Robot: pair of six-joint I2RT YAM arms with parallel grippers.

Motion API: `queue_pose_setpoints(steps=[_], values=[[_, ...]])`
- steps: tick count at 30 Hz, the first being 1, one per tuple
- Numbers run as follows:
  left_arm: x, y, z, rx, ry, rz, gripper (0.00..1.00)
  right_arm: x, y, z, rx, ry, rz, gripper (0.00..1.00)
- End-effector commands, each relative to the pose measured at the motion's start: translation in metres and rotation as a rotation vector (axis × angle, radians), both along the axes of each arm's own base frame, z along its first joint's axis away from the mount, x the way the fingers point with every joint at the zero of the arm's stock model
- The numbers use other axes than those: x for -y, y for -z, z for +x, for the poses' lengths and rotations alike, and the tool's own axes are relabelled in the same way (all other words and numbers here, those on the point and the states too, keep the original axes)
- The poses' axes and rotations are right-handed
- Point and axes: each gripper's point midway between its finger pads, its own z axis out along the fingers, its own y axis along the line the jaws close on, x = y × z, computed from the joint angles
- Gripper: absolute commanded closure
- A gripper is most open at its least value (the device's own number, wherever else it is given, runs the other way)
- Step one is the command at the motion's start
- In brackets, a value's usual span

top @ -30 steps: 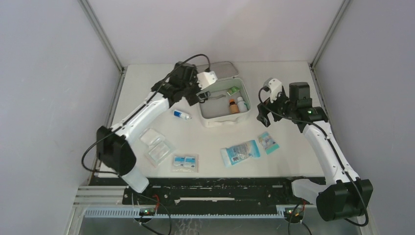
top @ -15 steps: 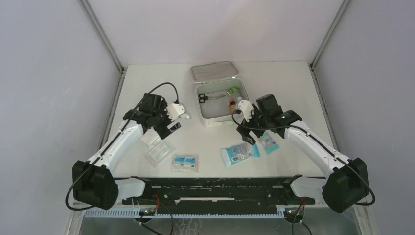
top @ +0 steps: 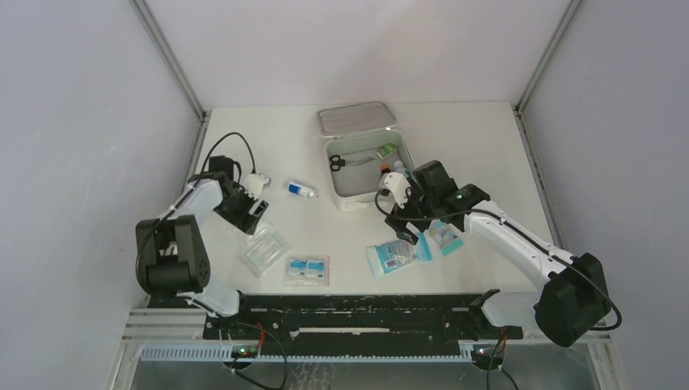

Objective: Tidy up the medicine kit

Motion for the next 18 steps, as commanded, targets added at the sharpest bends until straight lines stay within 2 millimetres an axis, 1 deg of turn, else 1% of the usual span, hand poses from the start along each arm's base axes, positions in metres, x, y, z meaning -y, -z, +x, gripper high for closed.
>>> queue_pose_setpoints(steps=[1,6,10,15,18], values=[[-0.007,0.001,0.015,-0.04,-0.045,-0.059,0.2,-0.008,-0.007,0.006,0.044,-0.015,0.007,0.16],[-0.009,0.013,0.016,-0.093,-0.05,-0.098,0.28,-0.008,-0.006,0.006,0.05,-0.017,0.006,0.17],[-0.007,0.018,0.015,-0.11,-0.049,-0.114,0.4,-0.008,-0.004,0.005,0.044,-0.02,-0.001,0.17],[-0.003,0.015,0.014,-0.095,-0.058,-0.132,0.55,-0.007,-0.001,0.006,0.04,-0.019,-0.008,0.18],[0.003,0.009,0.015,-0.06,-0.06,-0.162,0.62,-0.009,-0.005,0.009,0.055,-0.021,0.002,0.18]])
